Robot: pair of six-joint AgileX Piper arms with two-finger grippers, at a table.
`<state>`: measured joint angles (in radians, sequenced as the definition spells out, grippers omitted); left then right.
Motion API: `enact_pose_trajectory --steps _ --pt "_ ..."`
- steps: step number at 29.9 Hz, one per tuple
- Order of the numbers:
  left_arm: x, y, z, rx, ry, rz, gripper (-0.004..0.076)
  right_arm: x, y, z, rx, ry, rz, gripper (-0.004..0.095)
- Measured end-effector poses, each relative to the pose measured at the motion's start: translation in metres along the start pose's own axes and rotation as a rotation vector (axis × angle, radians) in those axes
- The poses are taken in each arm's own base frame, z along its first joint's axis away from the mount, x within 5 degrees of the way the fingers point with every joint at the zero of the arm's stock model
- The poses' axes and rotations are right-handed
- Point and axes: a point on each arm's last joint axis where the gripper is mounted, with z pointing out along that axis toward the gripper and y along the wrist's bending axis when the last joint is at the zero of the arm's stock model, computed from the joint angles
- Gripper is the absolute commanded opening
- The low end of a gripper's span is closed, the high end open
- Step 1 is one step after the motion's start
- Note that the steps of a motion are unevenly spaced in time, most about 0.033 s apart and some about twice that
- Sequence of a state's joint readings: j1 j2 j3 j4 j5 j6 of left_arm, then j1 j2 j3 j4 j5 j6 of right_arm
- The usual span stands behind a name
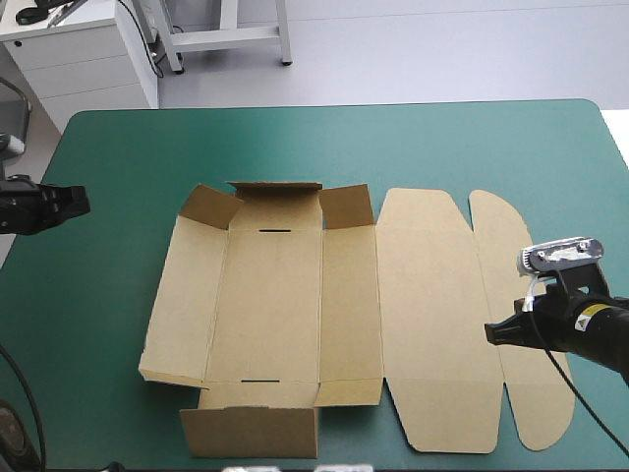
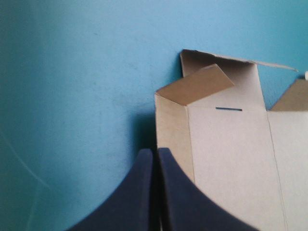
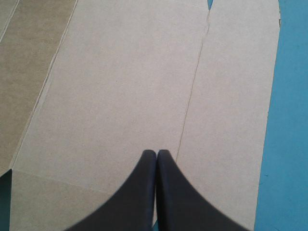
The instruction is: Fold the box
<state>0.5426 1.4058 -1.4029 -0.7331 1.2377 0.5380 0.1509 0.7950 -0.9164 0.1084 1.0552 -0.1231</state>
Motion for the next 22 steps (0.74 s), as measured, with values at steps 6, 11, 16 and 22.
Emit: enact_pose_trajectory --steps 6,11,16,22 --pt "0.001 0.017 -0.011 -0.039 -0.036 -0.087 0.0172 -0.001 0.000 0.000 0.001 -0.006 -0.010 -0.0020" --pt "0.008 0.016 0.000 -0.021 0.007 -0.099 0.0449 -0.001 0.000 0.000 0.002 -0.012 -0.038 -0.0020" --pt "0.029 0.018 0.021 -0.013 0.110 -0.112 0.0547 -0.002 0.000 0.000 0.004 -0.027 -0.044 -0.0020" --pt "0.067 0.025 0.051 0.027 0.248 -0.145 0.0548 -0.004 0.000 0.000 0.006 -0.045 -0.047 -0.0020"
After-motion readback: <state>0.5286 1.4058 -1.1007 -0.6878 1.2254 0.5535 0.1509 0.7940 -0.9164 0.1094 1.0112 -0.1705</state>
